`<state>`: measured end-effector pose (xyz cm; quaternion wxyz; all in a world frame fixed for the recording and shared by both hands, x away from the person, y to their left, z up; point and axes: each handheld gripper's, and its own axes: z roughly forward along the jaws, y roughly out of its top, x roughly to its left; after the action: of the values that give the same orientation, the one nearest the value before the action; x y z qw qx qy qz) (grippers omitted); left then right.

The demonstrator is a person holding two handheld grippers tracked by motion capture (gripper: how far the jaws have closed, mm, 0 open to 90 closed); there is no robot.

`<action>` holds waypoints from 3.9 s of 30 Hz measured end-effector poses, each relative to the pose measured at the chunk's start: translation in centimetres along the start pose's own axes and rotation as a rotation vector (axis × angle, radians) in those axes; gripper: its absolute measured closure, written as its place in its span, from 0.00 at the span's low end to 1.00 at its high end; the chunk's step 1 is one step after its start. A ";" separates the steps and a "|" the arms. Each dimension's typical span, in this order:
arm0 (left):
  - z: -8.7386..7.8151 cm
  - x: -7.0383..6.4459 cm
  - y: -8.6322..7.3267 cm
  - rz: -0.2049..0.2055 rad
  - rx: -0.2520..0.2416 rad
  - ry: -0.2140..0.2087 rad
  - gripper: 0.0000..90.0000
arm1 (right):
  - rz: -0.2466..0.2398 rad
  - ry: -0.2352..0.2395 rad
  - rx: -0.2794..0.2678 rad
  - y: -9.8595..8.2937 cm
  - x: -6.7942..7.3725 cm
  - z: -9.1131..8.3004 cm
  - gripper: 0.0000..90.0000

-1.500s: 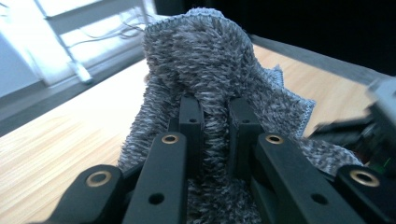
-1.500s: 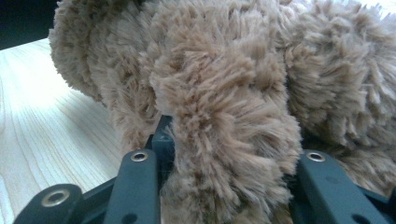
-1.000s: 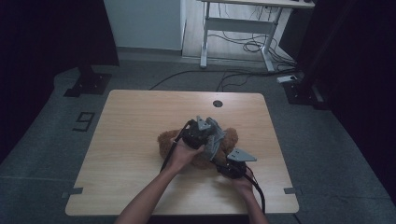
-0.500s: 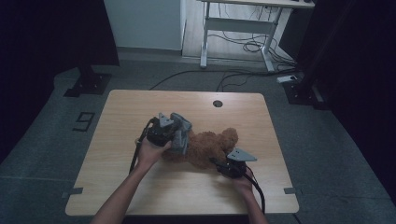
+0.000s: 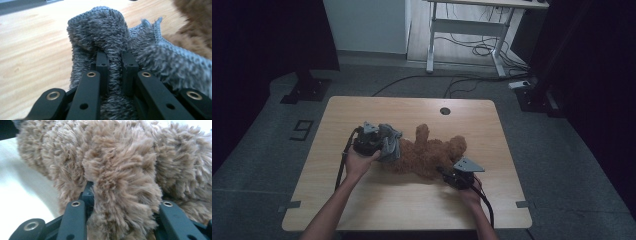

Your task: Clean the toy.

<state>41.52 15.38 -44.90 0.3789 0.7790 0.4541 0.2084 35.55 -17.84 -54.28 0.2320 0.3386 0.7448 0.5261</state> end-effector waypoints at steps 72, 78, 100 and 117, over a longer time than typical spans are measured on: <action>1.2 -13.0 3.5 0.162 -0.067 -0.328 0.86 | 0.066 0.103 -0.021 0.9 -0.2 -2.5 0.63; 1.6 -11.9 1.8 0.151 -0.067 -0.283 0.87 | 0.102 0.103 -0.011 0.4 -0.8 -3.0 0.54; -0.4 -8.1 -1.5 0.178 -0.026 -0.189 0.87 | 0.158 0.026 -0.093 2.2 -2.5 -5.7 0.65; -3.0 -8.2 0.6 0.161 -0.114 -0.185 0.87 | 0.177 0.009 -0.071 2.0 -2.4 -5.2 0.67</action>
<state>35.75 9.35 -42.35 0.4450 0.8060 0.3406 0.1907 34.06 -22.48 -50.64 0.1932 0.3921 0.6940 0.5721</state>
